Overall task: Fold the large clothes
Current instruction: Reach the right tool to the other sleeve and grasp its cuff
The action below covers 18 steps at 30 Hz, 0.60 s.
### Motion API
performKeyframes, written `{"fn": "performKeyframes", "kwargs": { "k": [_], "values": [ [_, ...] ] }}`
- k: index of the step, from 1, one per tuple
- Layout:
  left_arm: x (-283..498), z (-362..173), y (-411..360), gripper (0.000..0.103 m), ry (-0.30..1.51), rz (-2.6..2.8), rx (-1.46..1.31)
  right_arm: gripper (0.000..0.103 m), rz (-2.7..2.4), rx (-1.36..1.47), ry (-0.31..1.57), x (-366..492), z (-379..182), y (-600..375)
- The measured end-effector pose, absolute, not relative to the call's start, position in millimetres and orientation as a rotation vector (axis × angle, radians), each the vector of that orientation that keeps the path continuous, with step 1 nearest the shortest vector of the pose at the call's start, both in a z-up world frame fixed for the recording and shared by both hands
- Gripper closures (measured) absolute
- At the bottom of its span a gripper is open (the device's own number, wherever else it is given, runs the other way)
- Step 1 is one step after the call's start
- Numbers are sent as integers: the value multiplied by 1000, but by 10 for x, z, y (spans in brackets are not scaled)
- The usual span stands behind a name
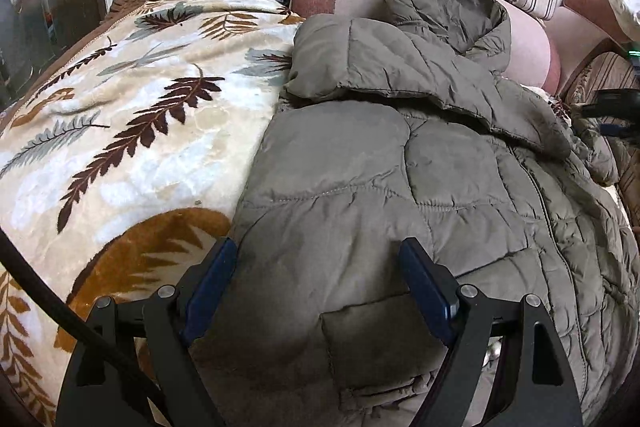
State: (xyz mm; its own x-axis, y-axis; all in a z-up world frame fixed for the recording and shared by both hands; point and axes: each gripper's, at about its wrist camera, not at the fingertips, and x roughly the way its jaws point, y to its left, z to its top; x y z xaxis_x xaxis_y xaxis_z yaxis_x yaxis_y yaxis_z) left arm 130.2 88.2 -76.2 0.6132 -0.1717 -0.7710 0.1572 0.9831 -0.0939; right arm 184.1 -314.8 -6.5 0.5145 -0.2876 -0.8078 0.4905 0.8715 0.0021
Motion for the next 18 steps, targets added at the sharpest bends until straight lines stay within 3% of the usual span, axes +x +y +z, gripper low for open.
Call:
{"fn": "performKeyframes", "kwargs": {
  "k": [3,5,7,9,11,12,18],
  "values": [
    [1268,-773,878,20,878,-179,-10,32,-519,152,776,1237,354,-3194],
    [1244,-776,863,20,868,-171,-1,10,-580,55,680,891,504,-3239],
    [1228,-783,856,20,860,-164,7,1,-574,-14,643,607,509,-3382],
    [1220,-791,856,20,856,-161,9,2,-588,-22,749,479,390,-3631],
    [1217,-799,864,20,854,-161,6,19,-649,37,811,338,269,-3975],
    [1216,-801,865,20,854,-161,6,23,-675,108,829,250,196,-4197],
    [1247,-848,823,17,867,-149,29,30,-762,383,751,-126,-4,-4987]
  ]
}}
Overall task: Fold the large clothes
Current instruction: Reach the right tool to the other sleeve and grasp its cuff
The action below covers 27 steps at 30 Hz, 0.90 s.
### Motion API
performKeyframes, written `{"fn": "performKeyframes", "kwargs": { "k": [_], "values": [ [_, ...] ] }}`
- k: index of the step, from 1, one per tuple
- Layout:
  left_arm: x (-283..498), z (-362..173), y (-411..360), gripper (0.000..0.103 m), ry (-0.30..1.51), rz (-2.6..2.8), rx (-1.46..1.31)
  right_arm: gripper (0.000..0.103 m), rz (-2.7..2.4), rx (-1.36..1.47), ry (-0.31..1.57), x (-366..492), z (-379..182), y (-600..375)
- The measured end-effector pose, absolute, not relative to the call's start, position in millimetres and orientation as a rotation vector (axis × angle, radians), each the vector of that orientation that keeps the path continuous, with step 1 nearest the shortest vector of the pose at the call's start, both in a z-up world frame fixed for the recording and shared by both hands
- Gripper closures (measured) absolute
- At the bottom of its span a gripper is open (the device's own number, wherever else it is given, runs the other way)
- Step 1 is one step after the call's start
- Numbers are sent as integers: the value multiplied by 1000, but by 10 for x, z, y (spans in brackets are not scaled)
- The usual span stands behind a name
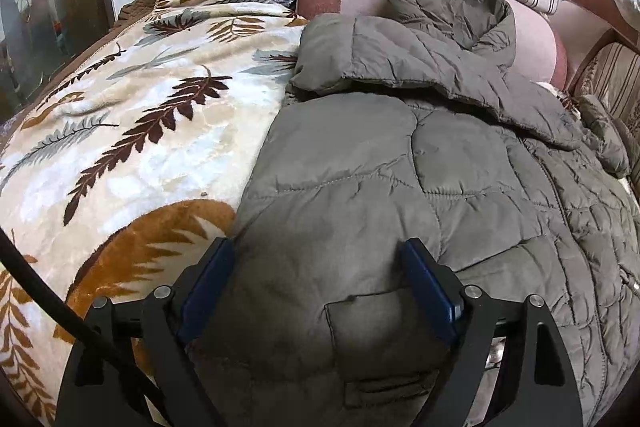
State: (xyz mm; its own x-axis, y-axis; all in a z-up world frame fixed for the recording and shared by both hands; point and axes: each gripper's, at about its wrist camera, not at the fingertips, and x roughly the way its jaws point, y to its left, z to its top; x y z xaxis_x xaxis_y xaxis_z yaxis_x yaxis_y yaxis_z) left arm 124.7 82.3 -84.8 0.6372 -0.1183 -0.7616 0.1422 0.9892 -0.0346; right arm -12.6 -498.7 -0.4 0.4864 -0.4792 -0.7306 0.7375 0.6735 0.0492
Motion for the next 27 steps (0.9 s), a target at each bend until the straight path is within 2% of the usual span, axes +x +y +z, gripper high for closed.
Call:
{"fn": "performKeyframes", "kwargs": {
  "k": [4,8,14,16,27],
  "values": [
    [1260,-871,780,15,870,-130,61,40,-653,642,699,-142,-132,-5236],
    [1254,-878,754,14,868,-114,83,45,-521,877,709,-26,-355,-5316],
    [1254,-896,722,12,870,-94,108,45,-721,532,818,359,-425,-5464],
    [1261,-906,715,7,874,-76,115,45,-753,545,836,406,-522,-5708],
    [1346,-981,782,2,934,-67,59,45,-795,673,745,806,-677,-6535]
  ]
}}
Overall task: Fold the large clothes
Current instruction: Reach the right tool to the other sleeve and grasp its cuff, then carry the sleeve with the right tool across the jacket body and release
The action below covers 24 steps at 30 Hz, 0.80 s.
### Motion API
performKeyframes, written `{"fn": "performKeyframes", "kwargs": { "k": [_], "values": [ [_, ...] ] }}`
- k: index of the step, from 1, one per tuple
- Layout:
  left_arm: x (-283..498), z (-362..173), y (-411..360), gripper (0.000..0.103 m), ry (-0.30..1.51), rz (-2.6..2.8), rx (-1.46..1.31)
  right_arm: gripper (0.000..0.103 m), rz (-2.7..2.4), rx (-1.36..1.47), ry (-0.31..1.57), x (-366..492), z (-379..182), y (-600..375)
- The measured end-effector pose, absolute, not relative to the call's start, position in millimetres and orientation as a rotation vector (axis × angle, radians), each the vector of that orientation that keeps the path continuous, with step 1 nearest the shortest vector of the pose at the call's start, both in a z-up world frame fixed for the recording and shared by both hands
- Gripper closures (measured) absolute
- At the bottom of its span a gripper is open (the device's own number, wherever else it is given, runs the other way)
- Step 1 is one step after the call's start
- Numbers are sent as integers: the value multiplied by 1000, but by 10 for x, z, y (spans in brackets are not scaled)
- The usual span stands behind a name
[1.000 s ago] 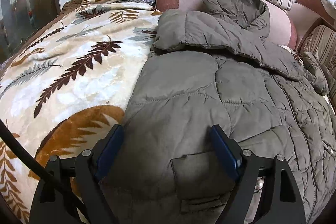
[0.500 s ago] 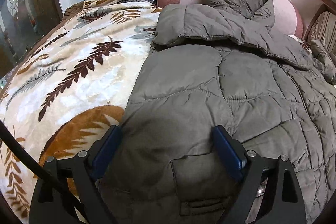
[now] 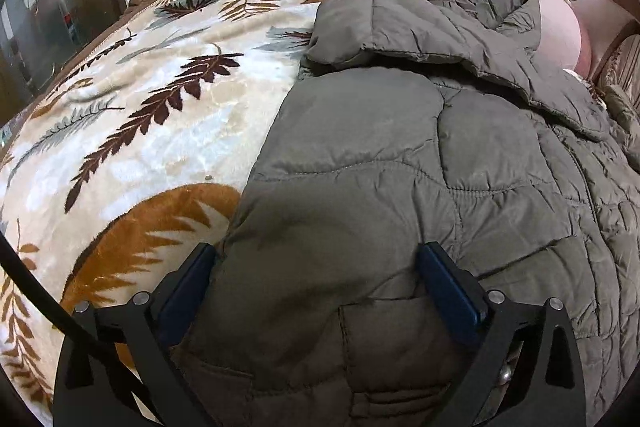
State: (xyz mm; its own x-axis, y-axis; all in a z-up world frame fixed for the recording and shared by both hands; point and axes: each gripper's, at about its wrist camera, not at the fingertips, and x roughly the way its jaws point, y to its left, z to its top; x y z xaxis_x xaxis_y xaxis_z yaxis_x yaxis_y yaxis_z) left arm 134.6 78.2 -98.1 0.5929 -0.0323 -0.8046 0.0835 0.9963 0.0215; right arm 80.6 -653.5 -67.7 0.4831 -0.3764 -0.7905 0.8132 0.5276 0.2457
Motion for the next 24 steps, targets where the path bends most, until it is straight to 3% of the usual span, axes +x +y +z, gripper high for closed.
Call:
{"fn": "performKeyframes", "kwargs": {
  "k": [4,6,11,18,24],
  "values": [
    [1354,-995,770,0,939,-59,63,45,-753,617,809,1147,-808,-6556],
    [1363,-999,772,0,942,-58,60,50,-780,604,826,1202,-845,-6593],
    [1375,-1012,801,0,946,-68,39,87,-757,601,844,1159,-633,-6574],
    [1366,-1001,835,0,941,-86,11,91,-655,538,752,952,216,-6049],
    [1336,-976,884,0,930,-107,-26,92,-476,425,666,961,1153,-5016]
  ]
}}
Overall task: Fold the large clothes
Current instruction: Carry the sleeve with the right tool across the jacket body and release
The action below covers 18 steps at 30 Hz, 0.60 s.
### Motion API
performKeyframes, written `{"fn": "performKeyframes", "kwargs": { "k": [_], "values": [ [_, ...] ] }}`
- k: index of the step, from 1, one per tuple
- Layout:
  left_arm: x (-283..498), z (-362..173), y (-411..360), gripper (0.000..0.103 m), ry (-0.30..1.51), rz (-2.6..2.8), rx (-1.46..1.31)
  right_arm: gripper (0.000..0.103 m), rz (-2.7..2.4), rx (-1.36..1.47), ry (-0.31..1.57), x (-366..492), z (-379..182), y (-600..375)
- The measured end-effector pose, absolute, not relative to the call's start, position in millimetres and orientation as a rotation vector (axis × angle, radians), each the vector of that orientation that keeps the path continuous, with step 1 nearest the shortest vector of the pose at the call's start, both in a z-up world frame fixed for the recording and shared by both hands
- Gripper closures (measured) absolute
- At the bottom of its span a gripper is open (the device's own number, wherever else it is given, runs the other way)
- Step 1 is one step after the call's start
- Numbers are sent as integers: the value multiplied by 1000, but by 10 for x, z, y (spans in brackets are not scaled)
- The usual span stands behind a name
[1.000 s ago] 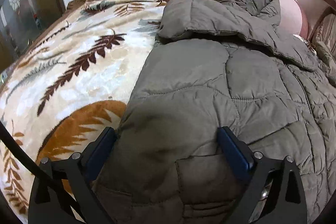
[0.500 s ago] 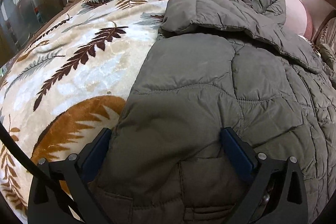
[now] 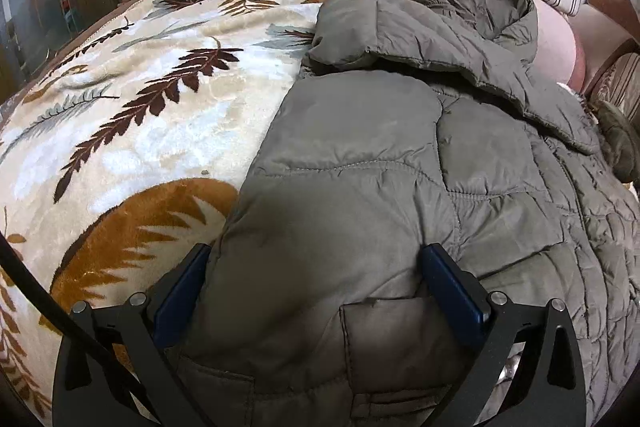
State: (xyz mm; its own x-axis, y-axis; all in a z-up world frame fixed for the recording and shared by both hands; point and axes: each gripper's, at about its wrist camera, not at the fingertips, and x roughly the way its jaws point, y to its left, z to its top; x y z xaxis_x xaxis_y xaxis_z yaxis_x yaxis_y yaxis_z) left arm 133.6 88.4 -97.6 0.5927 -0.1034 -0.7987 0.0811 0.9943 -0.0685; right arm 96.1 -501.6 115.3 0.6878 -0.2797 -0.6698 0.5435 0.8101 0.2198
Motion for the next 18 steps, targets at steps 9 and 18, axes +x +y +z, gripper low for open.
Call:
{"fn": "performKeyframes", "kwargs": {
  "k": [9,18],
  "values": [
    [1070,-740,1024,0,809,-115,-79,92,-145,296,670,1397,1787,-3007],
    [859,-478,1020,0,709,-111,-14,92,91,183,846,2150,1020,-1176]
  ]
}}
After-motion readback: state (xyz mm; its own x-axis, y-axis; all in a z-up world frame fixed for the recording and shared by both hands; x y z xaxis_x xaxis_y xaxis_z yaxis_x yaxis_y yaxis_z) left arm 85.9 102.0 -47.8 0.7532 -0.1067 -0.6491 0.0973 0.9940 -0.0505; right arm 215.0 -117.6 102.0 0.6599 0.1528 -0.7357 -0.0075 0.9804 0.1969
